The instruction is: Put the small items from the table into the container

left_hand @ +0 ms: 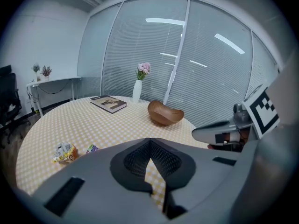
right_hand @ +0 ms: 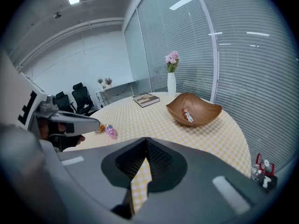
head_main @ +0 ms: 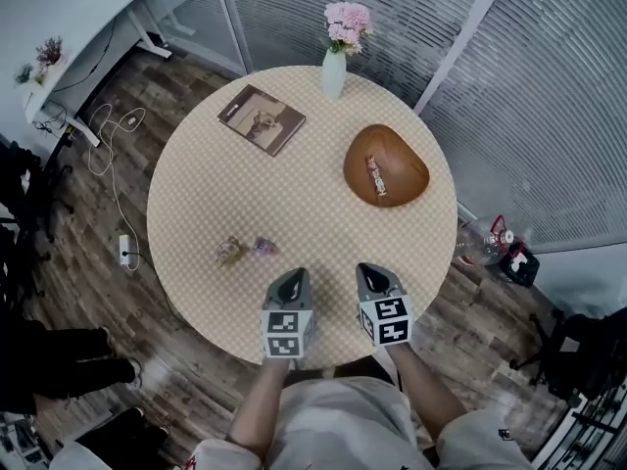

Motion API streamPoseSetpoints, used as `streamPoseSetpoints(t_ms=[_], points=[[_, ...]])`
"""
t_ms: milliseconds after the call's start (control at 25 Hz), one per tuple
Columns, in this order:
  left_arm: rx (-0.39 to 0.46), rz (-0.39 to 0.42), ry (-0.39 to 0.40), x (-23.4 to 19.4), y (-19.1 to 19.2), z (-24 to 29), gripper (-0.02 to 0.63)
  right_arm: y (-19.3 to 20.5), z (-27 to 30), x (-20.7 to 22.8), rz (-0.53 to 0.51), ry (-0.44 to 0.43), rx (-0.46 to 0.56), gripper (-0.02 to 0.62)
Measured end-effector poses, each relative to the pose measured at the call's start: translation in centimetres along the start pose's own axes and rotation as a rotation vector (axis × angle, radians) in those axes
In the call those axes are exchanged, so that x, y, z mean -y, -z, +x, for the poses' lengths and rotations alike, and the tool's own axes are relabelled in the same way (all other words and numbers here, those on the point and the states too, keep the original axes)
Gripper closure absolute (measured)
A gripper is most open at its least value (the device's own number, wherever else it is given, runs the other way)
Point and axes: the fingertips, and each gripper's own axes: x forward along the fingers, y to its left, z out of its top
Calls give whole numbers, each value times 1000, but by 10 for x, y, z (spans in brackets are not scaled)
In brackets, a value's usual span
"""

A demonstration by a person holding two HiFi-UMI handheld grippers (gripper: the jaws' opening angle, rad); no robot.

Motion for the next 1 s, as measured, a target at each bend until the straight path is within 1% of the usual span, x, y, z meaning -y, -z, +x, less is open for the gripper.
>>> streamPoseSetpoints(t_ms=[120,240,320,400,480,560,640,800,920,960,1000], points=[[16,-2,5,-1,8,-4,601,14,-6,-9,5,-3,-9,593],[14,-10,1,-4,16,-13,601,18,-11,-16,-12,-9,-13,594],[3,-23,7,-5,22,-19,601,18,-14,-19,-21,-14,-13,594],[15,-39,24,-9,26,-24,601,17,-16,-26,-15,-32,-13,594],[37,-71,29,-19,27,-28,601,12,-19,-36,-10,-58,-7,594],[52,-83,4,-36,26,-35,601,7,-22,-46,-13,-78,3,594],[53,-56,-38,-58,25,-42,601,3,-23,-58,-19,-99,8,594],[77,-17,-164,-121,20,-54,601,0,-21,-78,-9,-142,-4,594],[97,-23,-231,-162,18,-56,600,-3,-21,-87,8,-162,-7,594],[94,-26,-236,-173,19,-54,592,-4,-21,-89,7,-164,-8,594],[84,-29,-233,-181,20,-50,550,-5,-21,-91,5,-166,-10,594]])
